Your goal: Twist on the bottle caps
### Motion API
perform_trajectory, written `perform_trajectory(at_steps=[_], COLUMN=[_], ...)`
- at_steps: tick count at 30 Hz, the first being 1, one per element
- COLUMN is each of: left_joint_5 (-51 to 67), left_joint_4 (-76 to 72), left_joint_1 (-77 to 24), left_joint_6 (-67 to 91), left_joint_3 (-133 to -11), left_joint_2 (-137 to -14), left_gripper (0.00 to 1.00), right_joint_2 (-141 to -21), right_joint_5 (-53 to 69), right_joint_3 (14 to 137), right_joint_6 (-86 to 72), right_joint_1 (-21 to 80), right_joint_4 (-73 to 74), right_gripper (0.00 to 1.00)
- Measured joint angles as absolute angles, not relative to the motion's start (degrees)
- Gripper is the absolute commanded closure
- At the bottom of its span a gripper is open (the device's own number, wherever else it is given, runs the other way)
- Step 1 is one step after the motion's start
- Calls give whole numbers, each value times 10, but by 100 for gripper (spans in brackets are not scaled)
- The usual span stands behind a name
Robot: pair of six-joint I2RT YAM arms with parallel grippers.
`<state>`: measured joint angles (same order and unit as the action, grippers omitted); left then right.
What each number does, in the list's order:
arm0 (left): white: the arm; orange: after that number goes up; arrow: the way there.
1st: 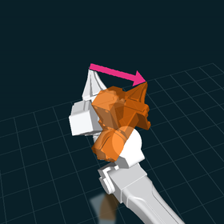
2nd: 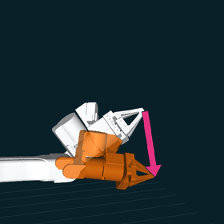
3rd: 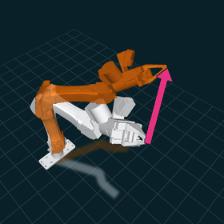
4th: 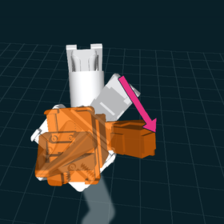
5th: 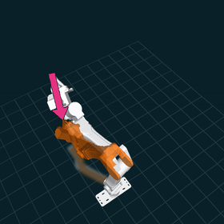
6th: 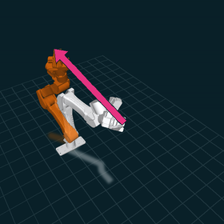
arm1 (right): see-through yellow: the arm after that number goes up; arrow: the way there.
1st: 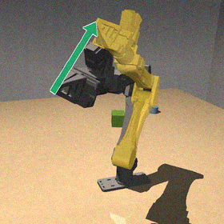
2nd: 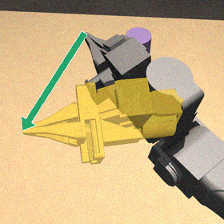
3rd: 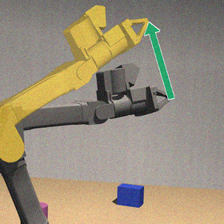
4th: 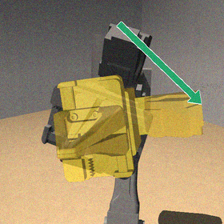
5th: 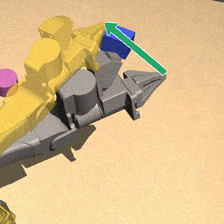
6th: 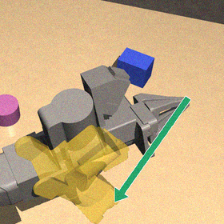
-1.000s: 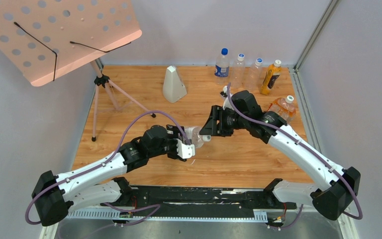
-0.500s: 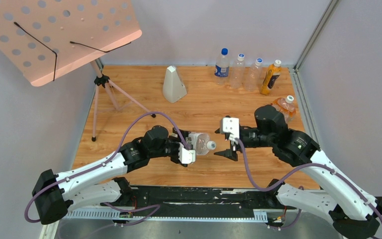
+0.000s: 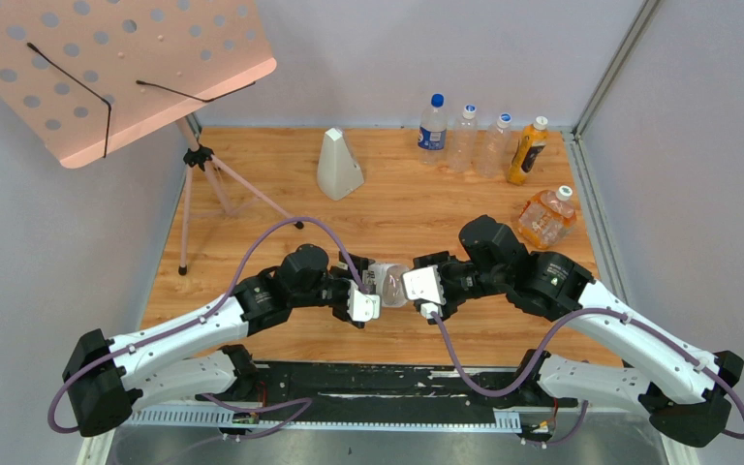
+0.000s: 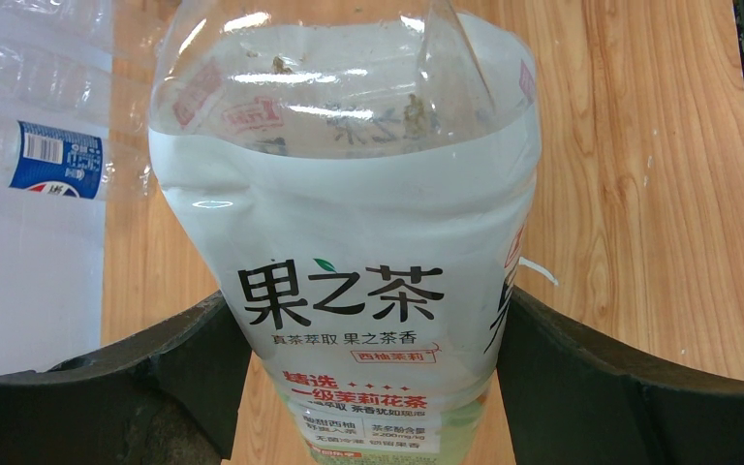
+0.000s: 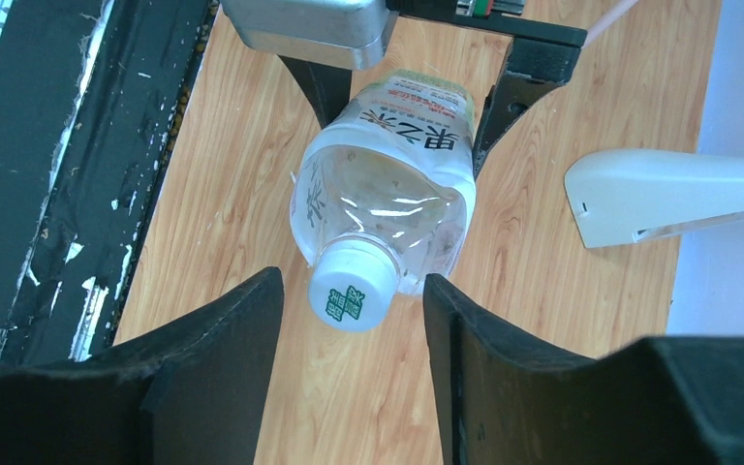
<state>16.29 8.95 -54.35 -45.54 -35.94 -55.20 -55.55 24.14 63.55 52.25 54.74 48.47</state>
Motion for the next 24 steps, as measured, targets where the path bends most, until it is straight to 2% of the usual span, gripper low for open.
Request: perform_trajectory(at_steps=[6, 8, 11, 14, 19, 24], left_joint_5=[164, 165, 164, 164, 160, 128], left_joint_4=[90, 90, 94, 96, 104, 121], left_joint_1=[-543, -543, -543, -543, -543, -541], left_joint_6=[-455, -455, -455, -453, -453, -451], left_joint_3=[-359, -359, -359, -359, -359, -359], left_joint_2=[-552, -552, -552, -552, -552, -552], left_gripper=[100, 100, 100, 100, 100, 100], right_joint_2=[-567, -571, -573, -573, -587, -647], right_joint_5=[221, 213, 201, 193, 185, 161], right_joint_3=[635, 635, 636, 635, 637, 671], right_joint_6=[542, 546, 552, 552, 486, 304], right_joint_1=[565, 571, 575, 577, 578, 559], right_joint_4=[491, 492, 492, 491, 484, 473], right_gripper=[55, 60, 75, 99, 100, 100])
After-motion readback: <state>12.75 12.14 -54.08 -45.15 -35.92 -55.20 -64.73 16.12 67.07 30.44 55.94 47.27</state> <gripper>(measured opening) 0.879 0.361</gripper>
